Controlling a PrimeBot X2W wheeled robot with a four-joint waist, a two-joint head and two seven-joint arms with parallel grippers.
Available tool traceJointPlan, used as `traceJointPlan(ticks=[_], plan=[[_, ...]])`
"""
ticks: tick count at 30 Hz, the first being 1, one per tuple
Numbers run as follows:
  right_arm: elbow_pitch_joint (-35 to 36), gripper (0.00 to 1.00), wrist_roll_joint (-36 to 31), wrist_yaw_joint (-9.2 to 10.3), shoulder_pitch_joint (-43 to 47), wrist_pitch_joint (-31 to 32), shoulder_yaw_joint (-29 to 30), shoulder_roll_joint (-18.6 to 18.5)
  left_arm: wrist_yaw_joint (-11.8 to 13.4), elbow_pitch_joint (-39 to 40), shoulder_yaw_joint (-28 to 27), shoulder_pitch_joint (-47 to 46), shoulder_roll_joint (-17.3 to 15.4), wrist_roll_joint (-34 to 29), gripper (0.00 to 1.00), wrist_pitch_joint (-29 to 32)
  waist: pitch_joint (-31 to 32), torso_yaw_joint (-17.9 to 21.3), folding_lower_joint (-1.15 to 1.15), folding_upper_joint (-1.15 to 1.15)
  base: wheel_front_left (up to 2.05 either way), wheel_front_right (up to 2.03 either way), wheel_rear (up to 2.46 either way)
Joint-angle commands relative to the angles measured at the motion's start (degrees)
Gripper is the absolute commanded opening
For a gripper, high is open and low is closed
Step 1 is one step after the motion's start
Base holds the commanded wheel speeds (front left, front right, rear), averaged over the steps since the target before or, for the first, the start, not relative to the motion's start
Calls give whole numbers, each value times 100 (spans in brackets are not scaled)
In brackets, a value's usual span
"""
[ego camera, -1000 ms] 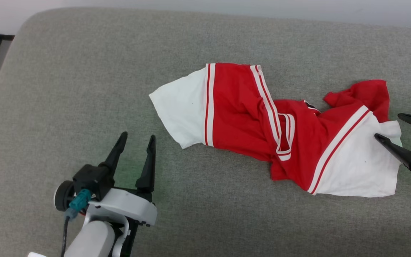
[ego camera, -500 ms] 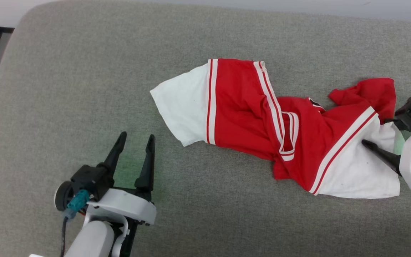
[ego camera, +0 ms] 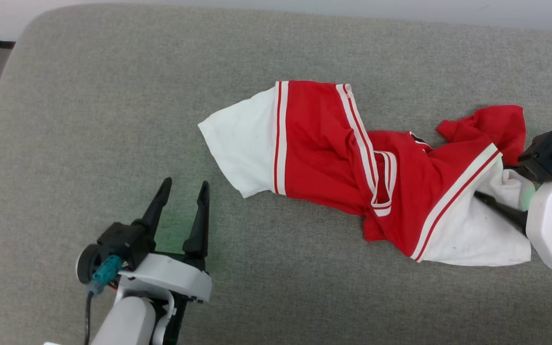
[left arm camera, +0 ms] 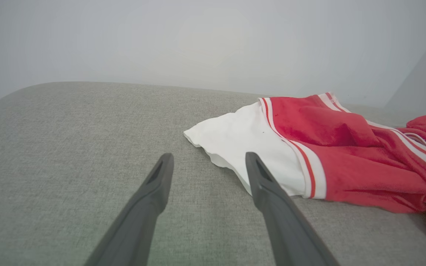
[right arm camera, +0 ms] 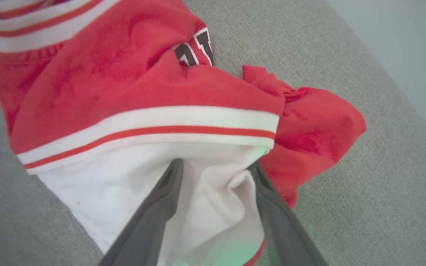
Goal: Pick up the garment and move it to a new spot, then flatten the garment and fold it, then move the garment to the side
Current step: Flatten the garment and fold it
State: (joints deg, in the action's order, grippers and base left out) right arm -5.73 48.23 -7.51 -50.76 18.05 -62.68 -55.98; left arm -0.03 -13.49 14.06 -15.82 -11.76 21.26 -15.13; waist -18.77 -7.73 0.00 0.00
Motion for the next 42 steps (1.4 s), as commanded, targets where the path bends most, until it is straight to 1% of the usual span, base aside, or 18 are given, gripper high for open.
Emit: traceJointPlan(ticks=[1, 7, 9, 13, 15, 17, 18, 19, 20, 22, 24, 26, 28, 31, 34, 36, 39, 42], plan=[[-14, 0, 27, 4, -71, -47, -52, 23, -24, -9, -40, 35, 15, -39, 100, 0, 5, 1, 0, 0, 0, 0, 0], [-97, 0, 21, 4, -230, -290, -215, 38, -106, -18, -166, 18, 31, -137, 100, 0, 43, 62, 0, 0, 0, 0, 0], [-98, 0, 43, 4, -279, -353, -274, 53, -193, 20, -191, -89, -31, -180, 100, 0, 56, 104, 0, 0, 0, 0, 0], [-49, 0, 63, 4, -387, -428, -359, 73, -441, 56, -56, -627, -346, -319, 100, 120, 57, 204, 0, 0, 0, 0, 0], [-17, 0, 78, 4, -438, -449, -381, 95, -602, 2, 98, -1002, -588, -278, 100, 460, 35, 270, 0, 0, 0, 0, 0], [11, 0, 86, 4, -491, -472, -387, 133, -688, -132, 299, -1491, -901, -291, 100, 866, -2, 343, 0, 0, 0, 0, 0], [37, 0, 98, 4, -526, -490, -388, 172, -714, -247, 371, -1727, -954, -80, 100, 1105, -30, 392, 0, 0, 0, 0, 0], [48, 0, 82, 4, -547, -494, -393, 190, -742, -387, 528, -1951, -1063, 14, 100, 1367, -64, 441, 0, 0, 0, 0, 0], [57, 0, 54, 4, -567, -506, -406, 218, -754, -452, 816, -2201, -1208, 201, 100, 1594, -109, 498, 0, 0, 0, 0, 0], [65, 0, 55, 4, -606, -507, -454, 284, -741, -633, 1329, -2642, -1426, 839, 100, 2113, -193, 599, 0, 0, 0, 0, 0], [86, 0, 27, 4, -693, -517, -488, 361, -731, -791, 1896, -3126, -1791, 1310, 100, 2626, -294, 697, 0, 0, 0, 0, 0], [92, 0, 16, 4, -774, -535, -522, 410, -734, -931, 2379, -3549, -1964, 1769, 100, 3022, -387, 784, 0, 0, 0, 0, 0], [87, 0, -2, 4, -847, -556, -554, 441, -734, -1137, 2802, -3947, -2147, 2061, 100, 3352, -479, 872, 0, 0, 0, 0, 0], [84, 0, -33, 4, -940, -591, -602, 522, -734, -1410, 3346, -4363, -2283, 2614, 100, 3851, -593, 990, 0, 0, 0, 0, 0], [69, 0, -50, 4, -1022, -609, -671, 568, -736, -1546, 3914, -4761, -2475, 2999, 100, 4331, -669, 1087, 0, 0, 0, 0, 0], [40, 0, -45, 4, -1058, -633, -722, 604, -736, -1639, 4171, -4902, -2561, 3301, 100, 4565, -688, 1144, 0, 0, 0, 0, 0], [7, 0, -22, 4, -1120, -676, -761, 656, -736, -1718, 4495, -5140, -2677, 3572, 100, 4672, -731, 1209, 0, 0, 0, 0, 0], [-19, 0, -13, 4, -1171, -698, -812, 677, -736, -1836, 4800, -5371, -2771, 3647, 100, 4582, -777, 1252, 0, 0, 0, 0, 0]])
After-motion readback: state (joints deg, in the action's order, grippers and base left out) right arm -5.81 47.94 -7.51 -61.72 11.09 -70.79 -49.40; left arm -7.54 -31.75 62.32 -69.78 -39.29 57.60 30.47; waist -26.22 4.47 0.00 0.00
